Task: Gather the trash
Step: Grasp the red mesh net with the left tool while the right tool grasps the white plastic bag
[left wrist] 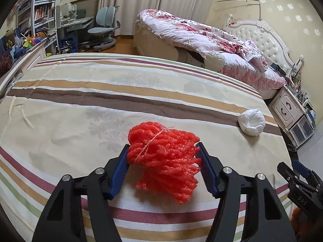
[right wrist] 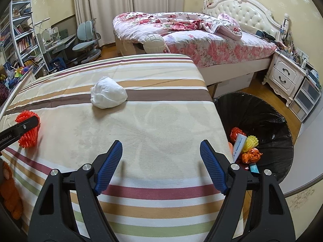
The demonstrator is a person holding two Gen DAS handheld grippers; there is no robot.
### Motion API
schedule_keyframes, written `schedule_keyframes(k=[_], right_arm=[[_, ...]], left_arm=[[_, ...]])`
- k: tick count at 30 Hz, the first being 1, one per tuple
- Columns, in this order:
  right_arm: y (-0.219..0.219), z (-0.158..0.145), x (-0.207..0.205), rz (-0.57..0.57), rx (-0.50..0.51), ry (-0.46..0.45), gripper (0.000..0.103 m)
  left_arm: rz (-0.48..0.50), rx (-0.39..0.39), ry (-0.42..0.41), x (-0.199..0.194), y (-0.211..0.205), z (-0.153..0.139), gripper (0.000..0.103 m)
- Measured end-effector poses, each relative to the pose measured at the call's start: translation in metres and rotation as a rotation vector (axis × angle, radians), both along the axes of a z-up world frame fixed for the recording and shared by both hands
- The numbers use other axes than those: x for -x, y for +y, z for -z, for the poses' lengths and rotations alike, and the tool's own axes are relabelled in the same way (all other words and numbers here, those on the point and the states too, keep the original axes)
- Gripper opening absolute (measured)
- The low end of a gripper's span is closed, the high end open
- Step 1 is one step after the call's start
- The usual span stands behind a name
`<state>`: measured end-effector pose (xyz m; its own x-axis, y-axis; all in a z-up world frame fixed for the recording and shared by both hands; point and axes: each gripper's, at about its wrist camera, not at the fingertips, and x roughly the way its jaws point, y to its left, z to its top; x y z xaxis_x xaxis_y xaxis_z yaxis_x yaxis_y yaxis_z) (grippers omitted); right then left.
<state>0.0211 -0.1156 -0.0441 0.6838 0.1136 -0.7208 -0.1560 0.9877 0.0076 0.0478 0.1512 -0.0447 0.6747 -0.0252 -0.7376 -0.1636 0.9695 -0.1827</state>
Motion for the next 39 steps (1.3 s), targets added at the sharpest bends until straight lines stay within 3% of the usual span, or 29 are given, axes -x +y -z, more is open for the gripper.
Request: schedule_keyframes(k=[6,14,21,23,25,28,39], right_arm=[[0.018,-0.001,-0.007,-0.040,-0.004,0.001,0.077],[0.052,-0.007,-0.031,-0.110,-0.043,-0.002,0.078],[0.080,-0.006,-0.059,-0.115,-0.038,0.027,0.077],[0.084,-0.005,-0.061,-0.118,-0.035,0.037,0.072],[0.087,-0.002,-0.064,-0.123,-0.025,0.059,0.055],[0.087,-0.003,-0.062,-0.131,-0.026,0.059,0.049],[0.059,-0.008,-0.030,-0.114,-0.065,0.025,0.045]], left_arm=[[0.038,-0.033,-0.024,0.005,-0.004,-0.004,0.053],[0.023,-0.099,-0.057,0.002,0.000,-0.009,0.053],[0.012,-0.095,-0.055,-0.006,0.007,-0.009,0.053],[0.012,-0.096,-0.056,-0.007,0.007,-0.009,0.053],[0.015,-0.098,-0.054,-0.009,0.007,-0.009,0.053],[0.018,-0.102,-0.057,-0.008,0.005,-0.010,0.053],[0.076,-0.102,-0.100,0.002,-0.024,-0.017,0.053]])
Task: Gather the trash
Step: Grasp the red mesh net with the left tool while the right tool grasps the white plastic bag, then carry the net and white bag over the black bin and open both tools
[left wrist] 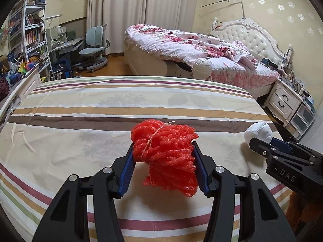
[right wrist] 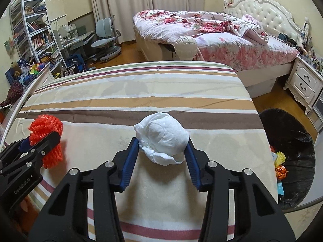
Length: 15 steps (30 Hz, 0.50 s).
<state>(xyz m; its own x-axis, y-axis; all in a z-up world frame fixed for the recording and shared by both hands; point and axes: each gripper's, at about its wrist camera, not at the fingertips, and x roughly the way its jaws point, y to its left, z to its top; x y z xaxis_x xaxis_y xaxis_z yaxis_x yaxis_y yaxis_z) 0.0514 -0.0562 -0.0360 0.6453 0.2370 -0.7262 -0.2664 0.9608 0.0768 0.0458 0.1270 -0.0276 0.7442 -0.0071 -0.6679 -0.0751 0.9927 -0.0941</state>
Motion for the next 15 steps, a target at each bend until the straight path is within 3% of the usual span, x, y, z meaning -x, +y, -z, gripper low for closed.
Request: schedule_keyframes(k=[15], right_arm=[[-0.114,-0.026,0.039,0.203,-0.003,-0.093,0.045]], left_arm=[[0.218,-0.001,-0.076,-0.005,-0.103,-0.018,0.053]])
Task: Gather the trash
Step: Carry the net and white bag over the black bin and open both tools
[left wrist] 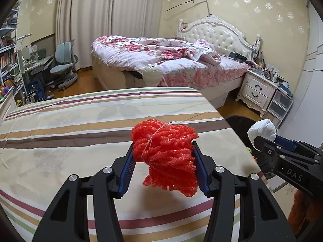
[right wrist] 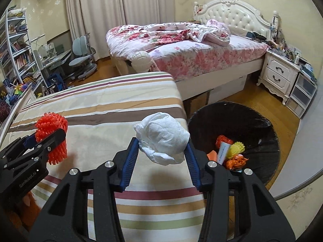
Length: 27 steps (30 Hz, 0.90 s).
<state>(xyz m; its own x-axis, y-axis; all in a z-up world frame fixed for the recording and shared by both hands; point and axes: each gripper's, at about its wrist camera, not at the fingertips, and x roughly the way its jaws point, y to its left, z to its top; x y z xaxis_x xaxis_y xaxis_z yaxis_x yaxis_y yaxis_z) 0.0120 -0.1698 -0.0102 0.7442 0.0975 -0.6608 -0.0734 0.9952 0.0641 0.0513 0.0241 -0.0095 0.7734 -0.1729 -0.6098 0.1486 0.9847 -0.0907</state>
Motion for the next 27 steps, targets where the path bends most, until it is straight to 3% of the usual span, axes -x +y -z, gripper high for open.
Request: schedule_keyframes(k=[15,27], right_arm=[[-0.103,0.000,-0.020,0.187,0.032,-0.033,0.046],[-0.148,0.012,-0.037,0.248,0.002,-0.016,0.046]], left_arm=[[0.157,-0.040,-0.026,-0.044,-0.110,0.003,0.053],[0.184,-0.108,-0.012,-0.071,-0.159,0.017,0.053]])
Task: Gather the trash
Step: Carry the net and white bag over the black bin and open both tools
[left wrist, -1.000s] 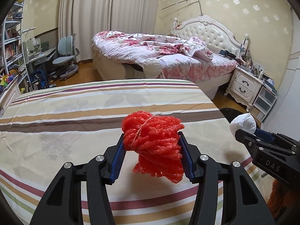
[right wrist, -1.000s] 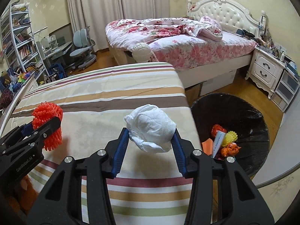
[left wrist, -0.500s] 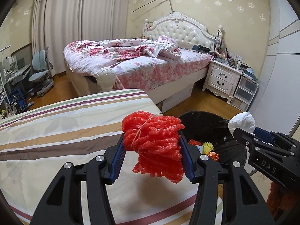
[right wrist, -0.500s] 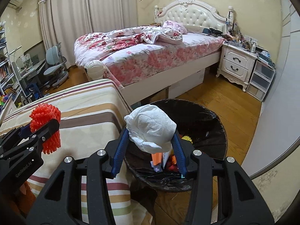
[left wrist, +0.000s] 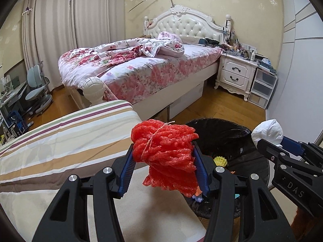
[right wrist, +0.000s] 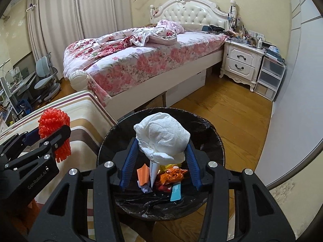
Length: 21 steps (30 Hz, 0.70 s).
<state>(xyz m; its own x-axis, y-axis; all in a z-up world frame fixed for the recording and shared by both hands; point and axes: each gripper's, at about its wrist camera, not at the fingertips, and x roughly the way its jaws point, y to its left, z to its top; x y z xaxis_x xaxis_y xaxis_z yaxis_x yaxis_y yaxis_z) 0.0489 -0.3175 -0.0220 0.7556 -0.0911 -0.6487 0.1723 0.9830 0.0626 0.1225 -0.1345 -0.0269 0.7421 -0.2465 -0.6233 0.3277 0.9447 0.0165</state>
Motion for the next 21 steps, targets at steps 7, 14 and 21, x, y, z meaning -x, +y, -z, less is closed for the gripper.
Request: schedule_keyframes(k=[7,14,21], right_arm=[[-0.012,0.007,-0.007,0.017,-0.018,0.013,0.046],[-0.018,0.011,-0.012,0.033,-0.023,0.022,0.047],[-0.023,0.014,-0.013,0.050,-0.024,0.018,0.057]], left_arm=[[0.013,-0.021,0.010,-0.010,-0.017,0.005,0.054],[0.024,-0.037,0.026,-0.015,-0.026,0.008,0.056],[0.021,-0.043,0.032,-0.016,-0.027,0.009,0.067]])
